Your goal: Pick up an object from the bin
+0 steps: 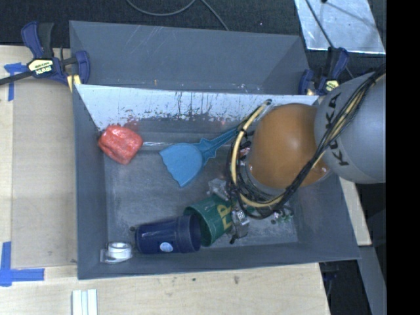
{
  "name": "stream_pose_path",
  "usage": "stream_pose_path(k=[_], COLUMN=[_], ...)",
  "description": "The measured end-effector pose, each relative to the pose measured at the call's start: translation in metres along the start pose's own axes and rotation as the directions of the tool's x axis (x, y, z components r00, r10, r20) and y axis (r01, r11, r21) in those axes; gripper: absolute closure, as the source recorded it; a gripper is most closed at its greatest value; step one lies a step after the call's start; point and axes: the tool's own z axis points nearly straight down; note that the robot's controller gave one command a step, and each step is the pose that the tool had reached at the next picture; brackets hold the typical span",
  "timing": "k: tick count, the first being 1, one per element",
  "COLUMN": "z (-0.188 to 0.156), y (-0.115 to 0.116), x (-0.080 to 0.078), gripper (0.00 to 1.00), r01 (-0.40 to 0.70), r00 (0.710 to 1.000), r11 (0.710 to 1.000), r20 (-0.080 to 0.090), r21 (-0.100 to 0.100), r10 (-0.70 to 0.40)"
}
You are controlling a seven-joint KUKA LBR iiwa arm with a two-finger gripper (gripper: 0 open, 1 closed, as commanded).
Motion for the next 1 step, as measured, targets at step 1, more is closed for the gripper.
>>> stream_pose_path(k=[1], z=[-0.0111], y=[-0.0002], x=[-0.0004], gripper=[1.0], r01=[0.0], r00=[1.0], r11=[1.0], r20=[0.002], r21=[0.0], r10=[0.0])
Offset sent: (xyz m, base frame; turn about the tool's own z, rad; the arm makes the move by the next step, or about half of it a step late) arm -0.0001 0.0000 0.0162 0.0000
